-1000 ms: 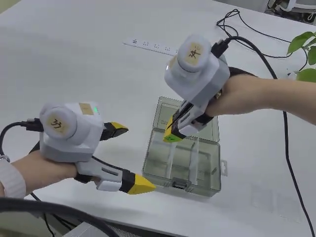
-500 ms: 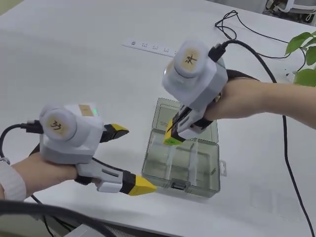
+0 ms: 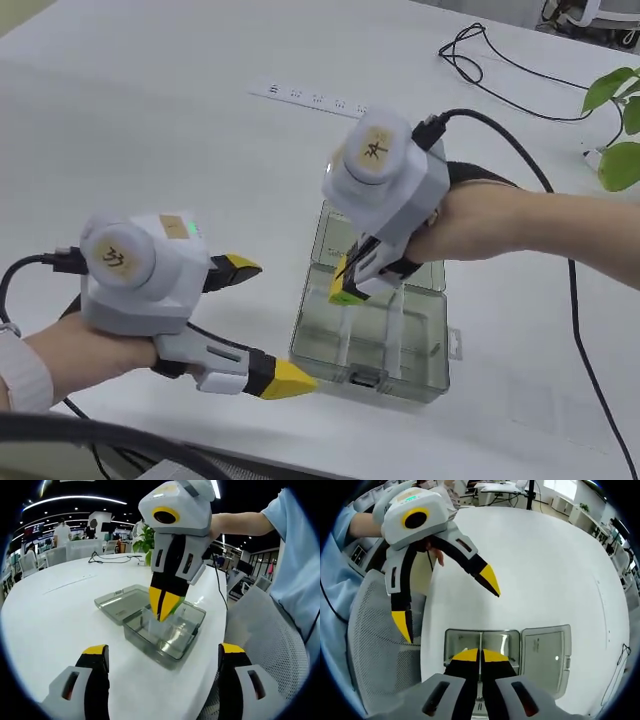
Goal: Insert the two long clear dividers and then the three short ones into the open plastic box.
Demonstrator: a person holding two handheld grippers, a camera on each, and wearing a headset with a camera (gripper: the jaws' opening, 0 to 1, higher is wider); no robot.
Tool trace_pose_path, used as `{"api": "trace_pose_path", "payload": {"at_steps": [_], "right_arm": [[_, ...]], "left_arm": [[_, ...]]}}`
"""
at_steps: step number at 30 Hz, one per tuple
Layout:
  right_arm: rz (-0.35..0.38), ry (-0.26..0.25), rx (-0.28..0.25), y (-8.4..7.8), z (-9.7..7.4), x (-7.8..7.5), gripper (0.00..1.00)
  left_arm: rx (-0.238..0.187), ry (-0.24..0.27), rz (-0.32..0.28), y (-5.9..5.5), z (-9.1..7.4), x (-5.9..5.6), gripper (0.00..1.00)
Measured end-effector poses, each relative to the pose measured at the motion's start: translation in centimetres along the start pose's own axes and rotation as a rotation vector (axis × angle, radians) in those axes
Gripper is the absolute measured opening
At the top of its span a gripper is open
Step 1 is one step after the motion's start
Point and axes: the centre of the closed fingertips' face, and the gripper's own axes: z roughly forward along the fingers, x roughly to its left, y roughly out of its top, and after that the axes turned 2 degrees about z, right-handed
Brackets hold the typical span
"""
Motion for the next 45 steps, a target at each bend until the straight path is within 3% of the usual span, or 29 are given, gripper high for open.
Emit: {"api": "trace_pose_path", "payload": {"at_steps": [22, 36, 38, 40, 45], "right_arm": [[0.011, -0.043, 0.04, -0.7, 3.3, -0.7, 0.01], [-0.001, -0.027, 0.017, -0.6, 3.0, -0.6, 0.03], [-0.016, -0.026, -0.033, -0.1, 2.8, -0.6, 0.11], [-0.044, -0.04, -0.048, -0.1, 2.6, -0.7, 0.24], [-0.053, -0.035, -0.104, 0.2, 1.7, -0.5, 0.39]], "left_arm": [[-0.001, 0.005, -0.004, -0.1, -0.2, 0.2, 0.91], [-0.003, -0.005, 0.015, 0.5, -0.1, -0.3, 0.91], [-0.003, -0.006, 0.016, 0.6, -0.1, -0.3, 0.91], [-0.002, -0.006, 0.019, 0.6, -0.1, -0.3, 0.91], [-0.002, -0.007, 0.021, 0.7, -0.1, -0.4, 0.91]]}}
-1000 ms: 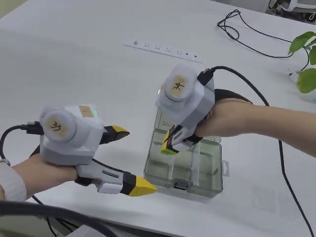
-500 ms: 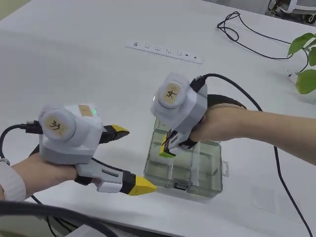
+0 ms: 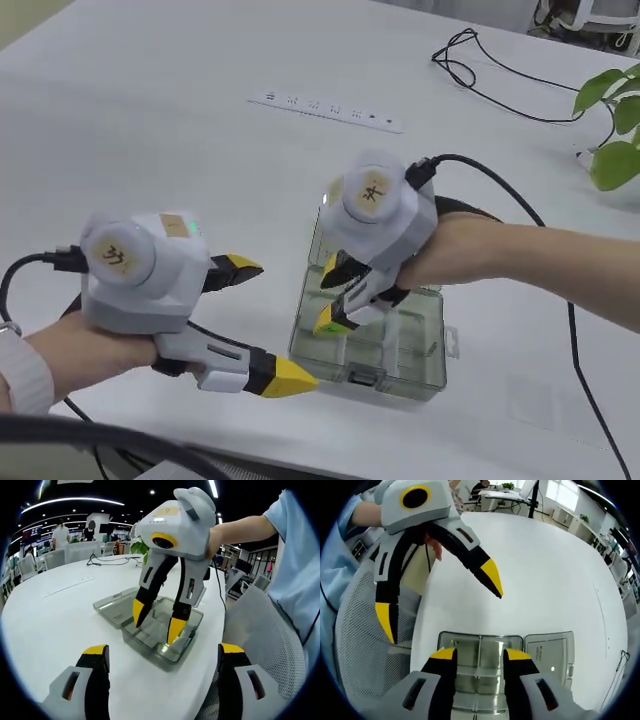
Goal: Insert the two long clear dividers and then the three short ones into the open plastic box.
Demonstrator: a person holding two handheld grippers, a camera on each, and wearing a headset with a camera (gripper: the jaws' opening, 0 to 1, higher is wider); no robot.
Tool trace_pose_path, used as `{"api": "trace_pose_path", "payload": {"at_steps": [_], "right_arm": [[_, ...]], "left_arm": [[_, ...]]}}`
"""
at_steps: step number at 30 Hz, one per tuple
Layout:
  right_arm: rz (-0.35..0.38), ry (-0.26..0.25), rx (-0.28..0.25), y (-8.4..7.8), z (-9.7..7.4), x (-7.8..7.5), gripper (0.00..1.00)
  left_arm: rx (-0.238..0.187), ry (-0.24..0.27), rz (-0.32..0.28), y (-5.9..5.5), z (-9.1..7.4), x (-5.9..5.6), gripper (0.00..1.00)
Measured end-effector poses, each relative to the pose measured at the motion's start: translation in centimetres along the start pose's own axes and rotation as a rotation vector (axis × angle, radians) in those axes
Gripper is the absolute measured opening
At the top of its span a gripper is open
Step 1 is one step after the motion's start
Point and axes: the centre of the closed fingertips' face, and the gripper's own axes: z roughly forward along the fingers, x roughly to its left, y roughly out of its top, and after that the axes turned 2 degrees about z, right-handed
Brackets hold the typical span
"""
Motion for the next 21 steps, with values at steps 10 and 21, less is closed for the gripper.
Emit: {"api": "trace_pose_path", "payload": {"at_steps": [10, 21], "right_arm": [[-0.033, -0.016, -0.11, 0.3, -1.0, 0.5, 0.85], [-0.004, -0.057, -0.218, 0.2, -2.1, 0.9, 1.0]], "left_arm": [[0.008, 0.004, 0.015, 0.1, -0.3, 0.0, 0.92], [0.012, 0.003, 0.026, 0.5, -0.3, 0.0, 0.93]]}}
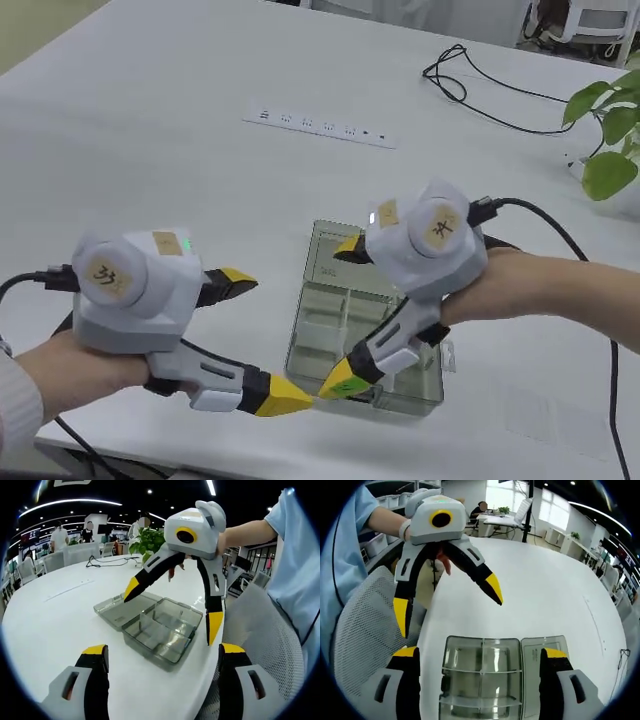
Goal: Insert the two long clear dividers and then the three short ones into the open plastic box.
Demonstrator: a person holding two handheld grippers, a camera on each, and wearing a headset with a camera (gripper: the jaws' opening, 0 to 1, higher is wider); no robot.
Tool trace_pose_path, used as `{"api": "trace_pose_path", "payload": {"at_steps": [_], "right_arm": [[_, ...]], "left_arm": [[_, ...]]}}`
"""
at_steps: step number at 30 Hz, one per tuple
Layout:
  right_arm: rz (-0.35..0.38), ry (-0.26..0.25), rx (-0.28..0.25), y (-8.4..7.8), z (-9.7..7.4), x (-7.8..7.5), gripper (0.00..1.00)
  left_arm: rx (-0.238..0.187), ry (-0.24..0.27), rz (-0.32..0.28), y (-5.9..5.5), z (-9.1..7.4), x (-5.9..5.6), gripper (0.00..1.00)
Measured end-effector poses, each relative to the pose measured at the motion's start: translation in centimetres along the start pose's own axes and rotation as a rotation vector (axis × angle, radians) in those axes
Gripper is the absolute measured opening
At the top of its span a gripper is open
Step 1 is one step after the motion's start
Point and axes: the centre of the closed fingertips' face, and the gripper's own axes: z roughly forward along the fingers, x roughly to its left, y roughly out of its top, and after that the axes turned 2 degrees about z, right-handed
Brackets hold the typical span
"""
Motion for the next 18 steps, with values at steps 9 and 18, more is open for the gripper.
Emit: {"api": "trace_pose_path", "payload": {"at_steps": [9, 18], "right_arm": [[0.06, -0.056, -0.057, -1.3, -2.7, -0.2, 1.0], [0.104, -0.128, -0.083, -4.5, -6.1, -0.7, 1.0]], "left_arm": [[0.006, 0.002, 0.004, 0.2, -0.1, 0.1, 0.93], [0.029, -0.005, 0.013, -0.1, 0.0, 0.1, 0.93]]}}
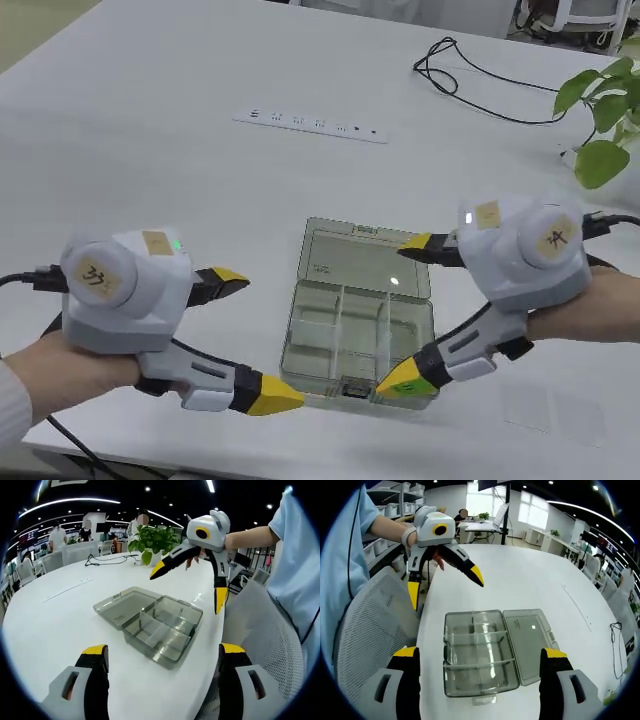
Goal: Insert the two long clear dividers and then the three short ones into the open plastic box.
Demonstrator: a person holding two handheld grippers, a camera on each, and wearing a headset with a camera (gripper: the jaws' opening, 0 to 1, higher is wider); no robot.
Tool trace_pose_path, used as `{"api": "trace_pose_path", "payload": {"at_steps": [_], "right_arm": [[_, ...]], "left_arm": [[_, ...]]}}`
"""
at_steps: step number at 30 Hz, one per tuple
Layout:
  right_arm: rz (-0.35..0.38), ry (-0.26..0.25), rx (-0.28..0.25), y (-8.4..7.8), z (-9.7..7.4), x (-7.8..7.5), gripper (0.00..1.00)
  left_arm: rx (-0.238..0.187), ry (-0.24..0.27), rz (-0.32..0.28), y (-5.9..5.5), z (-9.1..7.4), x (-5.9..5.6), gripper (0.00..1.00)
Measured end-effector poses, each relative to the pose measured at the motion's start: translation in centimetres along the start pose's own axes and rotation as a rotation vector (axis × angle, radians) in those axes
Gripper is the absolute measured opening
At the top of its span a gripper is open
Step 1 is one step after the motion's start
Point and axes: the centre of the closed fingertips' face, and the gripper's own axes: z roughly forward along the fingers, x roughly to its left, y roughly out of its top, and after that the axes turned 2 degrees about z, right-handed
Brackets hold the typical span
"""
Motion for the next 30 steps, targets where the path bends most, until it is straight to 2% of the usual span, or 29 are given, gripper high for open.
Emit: {"api": "trace_pose_path", "payload": {"at_steps": [1, 6, 12, 19, 23, 25, 30], "right_arm": [[0.019, -0.012, 0.003, -0.5, -0.5, -0.2, 1.0], [0.023, -0.019, 0.034, -2.8, -2.0, 0.2, 1.0], [0.062, -0.04, 0.106, -7.0, -3.7, 0.1, 1.0], [0.124, -0.044, 0.205, -12.1, -4.7, 0.5, 0.87], [0.137, -0.038, 0.242, -13.6, -5.1, 0.9, 0.84], [0.137, -0.032, 0.284, -14.7, -5.3, 1.1, 0.81], [0.104, -0.005, 0.345, -16.1, -5.4, 1.5, 0.72]], "left_arm": [[0.001, -0.001, 0.0, 0.0, 0.0, 0.0, 0.93], [0.003, -0.001, 0.003, 0.1, 0.0, 0.0, 0.93], [0.009, 0.002, 0.011, 0.4, -0.1, 0.0, 0.92], [0.013, 0.001, 0.014, 0.5, 0.0, -0.3, 0.92], [0.015, -0.001, 0.015, 0.5, 0.0, -0.4, 0.92], [0.018, -0.003, 0.016, 0.5, 0.1, -0.6, 0.92], [0.015, -0.001, 0.011, 0.5, 0.1, -0.7, 0.92]]}}
